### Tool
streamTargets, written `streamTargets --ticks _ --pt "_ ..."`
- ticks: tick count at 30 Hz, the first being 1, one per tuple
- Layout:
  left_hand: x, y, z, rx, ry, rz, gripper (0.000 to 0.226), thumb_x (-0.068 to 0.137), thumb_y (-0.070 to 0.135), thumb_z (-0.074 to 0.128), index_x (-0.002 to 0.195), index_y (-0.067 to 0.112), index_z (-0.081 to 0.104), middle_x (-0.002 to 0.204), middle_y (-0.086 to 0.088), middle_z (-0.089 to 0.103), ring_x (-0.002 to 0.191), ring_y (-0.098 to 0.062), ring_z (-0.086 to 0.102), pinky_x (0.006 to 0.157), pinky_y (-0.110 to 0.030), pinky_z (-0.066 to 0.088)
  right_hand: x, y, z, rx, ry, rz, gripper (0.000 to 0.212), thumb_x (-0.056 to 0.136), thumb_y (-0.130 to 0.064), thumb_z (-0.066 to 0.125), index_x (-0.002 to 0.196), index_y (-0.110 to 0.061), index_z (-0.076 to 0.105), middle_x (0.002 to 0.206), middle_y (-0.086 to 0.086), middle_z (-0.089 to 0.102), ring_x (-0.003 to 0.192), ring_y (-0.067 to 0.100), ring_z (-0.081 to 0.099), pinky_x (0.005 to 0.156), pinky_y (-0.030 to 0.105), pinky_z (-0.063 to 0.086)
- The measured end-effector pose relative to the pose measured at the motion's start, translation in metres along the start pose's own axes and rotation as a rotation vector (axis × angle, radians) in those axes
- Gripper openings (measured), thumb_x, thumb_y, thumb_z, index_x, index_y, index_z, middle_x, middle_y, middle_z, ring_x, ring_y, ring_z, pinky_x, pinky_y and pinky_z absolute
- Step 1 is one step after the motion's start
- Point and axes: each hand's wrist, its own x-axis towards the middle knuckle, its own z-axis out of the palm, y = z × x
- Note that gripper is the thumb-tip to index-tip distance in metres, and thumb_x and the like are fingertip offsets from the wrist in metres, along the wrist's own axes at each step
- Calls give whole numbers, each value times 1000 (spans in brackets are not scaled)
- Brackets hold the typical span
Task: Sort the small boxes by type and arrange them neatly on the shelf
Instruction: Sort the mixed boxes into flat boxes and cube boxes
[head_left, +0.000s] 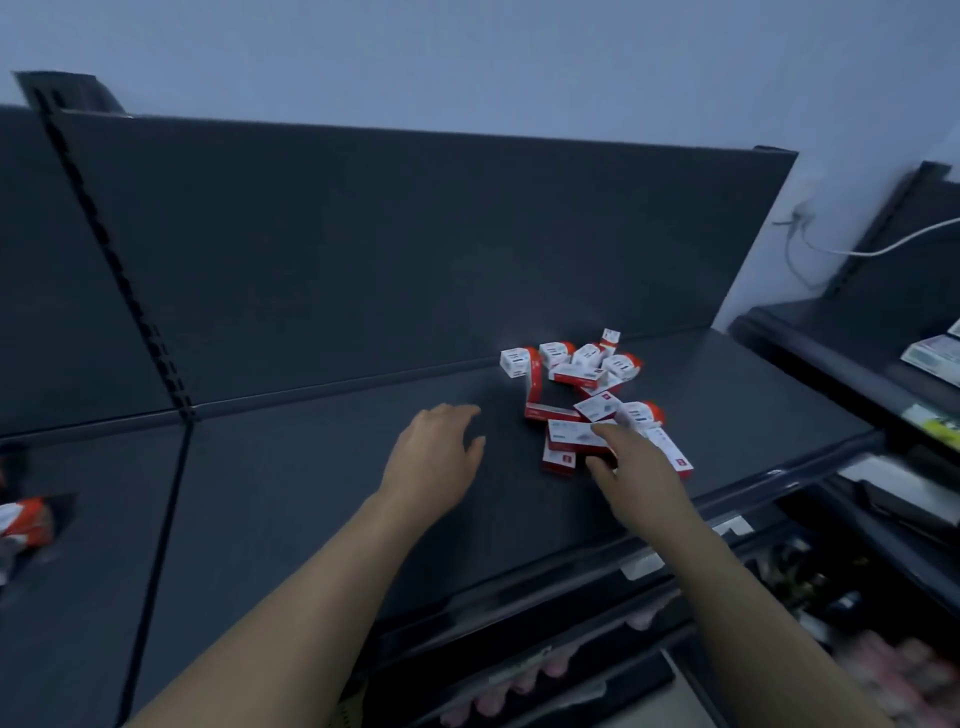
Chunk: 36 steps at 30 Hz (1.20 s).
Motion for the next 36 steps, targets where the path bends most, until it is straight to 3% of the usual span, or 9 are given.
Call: streamTargets --ticks 5,9,15,21,25,28,31,36 --pt "43 15 26 26 -110 44 47 95 28 52 140 20 43 141 0 46 129 -18 43 106 -30 35 29 23 4 -54 -119 -16 34 94 -21 55 127 -12 51 142 8 48 145 21 22 108 35 33" --pt "75 20 44 60 -198 110 46 92 19 56 137 24 47 138 0 48 125 -18 46 103 -30 37 44 31 7 -61 -176 -9 52 96 -23 53 144 -15 37 149 3 39 145 20 19 115 33 22" --pt "102 18 65 59 -227 133 31 91 17 56 121 24 61 120 1 56 108 -17 53 92 -32 45 54 41 4 -26 -168 -19 45 93 -27 58 136 -20 46 134 0 49 128 16 38 106 30 33" --pt "86 4 47 -90 -84 76 15 94 25 54 104 18 63 102 2 62 89 -13 56 78 -27 45 49 30 -4 165 -64 -16 32 90 -25 62 120 -24 52 117 -10 45 99 6 50 79 16 37" --pt "41 -18 23 -244 106 8 9 93 22 57 99 18 62 87 9 64 78 -9 59 70 -19 43 48 2 5 262 -37 -114 34 86 -22 67 118 -26 53 116 -7 46 99 8 55 86 23 49" --pt "2 -37 1 -314 194 -93 4 94 21 55 94 21 59 80 9 67 66 -7 64 64 -19 47 44 -28 19 341 -85 -169 36 86 -19 67 118 -26 53 117 -7 48 98 4 55 80 14 44" --pt "-34 -56 -21 -395 286 -216 7 95 17 54 93 22 58 79 7 67 56 -4 65 59 -12 47 37 -63 38 409 -127 -238 35 85 -18 68 116 -27 54 114 -9 52 98 2 56 85 17 44" --pt "-91 -89 -68 -528 477 -364 11 93 15 57 101 21 62 85 4 68 65 -13 69 70 -25 55 20 -131 68 505 -268 -344 32 82 -12 65 107 -30 56 107 -7 64 93 7 63 79 23 51"
